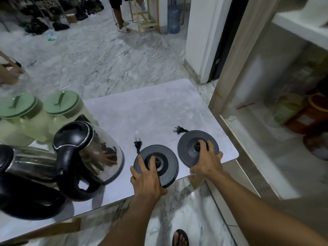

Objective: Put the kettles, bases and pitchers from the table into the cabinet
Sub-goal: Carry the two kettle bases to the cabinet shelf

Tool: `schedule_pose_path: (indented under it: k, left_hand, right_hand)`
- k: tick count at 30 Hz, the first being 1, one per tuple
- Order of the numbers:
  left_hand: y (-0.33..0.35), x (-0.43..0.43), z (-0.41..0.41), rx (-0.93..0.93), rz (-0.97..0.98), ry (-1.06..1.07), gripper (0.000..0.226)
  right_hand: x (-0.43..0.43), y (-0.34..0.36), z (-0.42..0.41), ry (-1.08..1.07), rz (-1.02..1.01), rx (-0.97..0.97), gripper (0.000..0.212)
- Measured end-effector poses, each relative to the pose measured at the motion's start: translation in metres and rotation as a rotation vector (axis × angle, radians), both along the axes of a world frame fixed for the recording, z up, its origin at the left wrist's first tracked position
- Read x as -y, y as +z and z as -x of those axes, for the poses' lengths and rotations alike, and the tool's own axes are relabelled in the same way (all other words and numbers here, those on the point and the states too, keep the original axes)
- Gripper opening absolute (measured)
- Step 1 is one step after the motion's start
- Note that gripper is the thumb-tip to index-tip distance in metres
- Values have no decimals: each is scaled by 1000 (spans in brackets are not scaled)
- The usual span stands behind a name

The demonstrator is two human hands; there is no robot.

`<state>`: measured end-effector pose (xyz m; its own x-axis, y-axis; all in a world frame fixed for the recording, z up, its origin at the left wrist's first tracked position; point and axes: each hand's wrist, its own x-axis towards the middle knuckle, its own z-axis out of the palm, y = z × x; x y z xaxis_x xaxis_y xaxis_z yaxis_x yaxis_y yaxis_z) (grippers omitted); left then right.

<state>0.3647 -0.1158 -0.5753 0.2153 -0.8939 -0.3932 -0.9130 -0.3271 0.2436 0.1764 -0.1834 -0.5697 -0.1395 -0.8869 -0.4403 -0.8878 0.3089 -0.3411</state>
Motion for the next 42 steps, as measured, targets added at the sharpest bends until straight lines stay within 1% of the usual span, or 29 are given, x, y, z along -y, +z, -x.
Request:
schedule_pose_path:
  k: [3,6,11,16,21,26,32,37,42]
  left_hand:
    - [6,3,4,-6,10,-11,111]
    - [15,7,4,13,32,-41,112]
    - [46,27,0,43,127,-140,110]
    - [111,55,-2,67,272,-306,112]
    - [191,55,4,-11,486,-555,108]
    - [256,16,23,-56,671,-810,103]
    - [311,-62,80,-157,747,-1080,113]
    - [342,-121,143,-215,795,-1260,113]
    - [358,-161,223,-233,855,-1376,108]
  right_hand:
    - [-5,1,2,11,51,3,99]
    - [-10,7,2,0,84,-10,100]
    - [-15,46,8,-48,169,-87,96]
    - [-30,116,16,-215,287,-149,102]
    - [-93,199,17,-452,456,-253,95]
    - [-190,262,12,-657,520,-374,94]
    - [-304,313,28,-919,518,-517,98]
    - [-376,336,59,-1101,507,-590,96]
    - [-426,345,113,-1204,478,-626,98]
